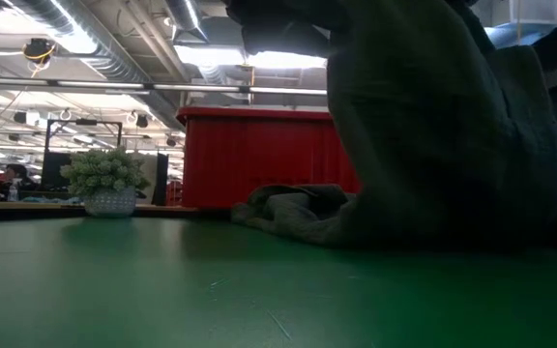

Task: Fold laundry
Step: Fold the green polo shirt

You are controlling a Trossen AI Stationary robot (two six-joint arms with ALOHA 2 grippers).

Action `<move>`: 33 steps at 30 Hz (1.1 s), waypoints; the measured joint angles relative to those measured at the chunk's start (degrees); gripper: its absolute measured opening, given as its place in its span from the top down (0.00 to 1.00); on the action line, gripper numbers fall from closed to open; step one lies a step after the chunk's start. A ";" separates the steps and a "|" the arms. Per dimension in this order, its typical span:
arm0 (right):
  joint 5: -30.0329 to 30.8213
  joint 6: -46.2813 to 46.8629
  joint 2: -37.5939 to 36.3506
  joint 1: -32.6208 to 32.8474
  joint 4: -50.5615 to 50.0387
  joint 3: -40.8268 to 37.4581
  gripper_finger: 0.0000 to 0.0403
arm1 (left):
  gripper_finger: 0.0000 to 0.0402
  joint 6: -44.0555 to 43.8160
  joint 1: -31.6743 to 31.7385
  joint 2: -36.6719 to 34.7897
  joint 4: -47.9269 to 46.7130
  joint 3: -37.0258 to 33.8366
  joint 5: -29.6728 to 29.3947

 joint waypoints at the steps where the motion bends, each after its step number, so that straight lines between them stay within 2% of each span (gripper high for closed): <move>1: -0.01 -0.07 0.00 0.00 -0.01 0.00 0.95 | 0.39 0.04 0.00 0.01 0.00 0.00 0.00; 11: -0.05 -1.04 0.01 0.00 1.17 0.00 0.95 | 0.39 0.15 0.09 0.01 0.17 0.00 -0.09; 24: -0.06 -3.11 0.00 0.00 3.79 0.00 0.95 | 0.39 4.23 0.35 0.03 6.58 0.00 -1.32; 33: -0.07 -4.80 0.00 0.00 5.98 0.00 0.95 | 0.39 4.26 0.35 0.03 6.60 0.00 -1.27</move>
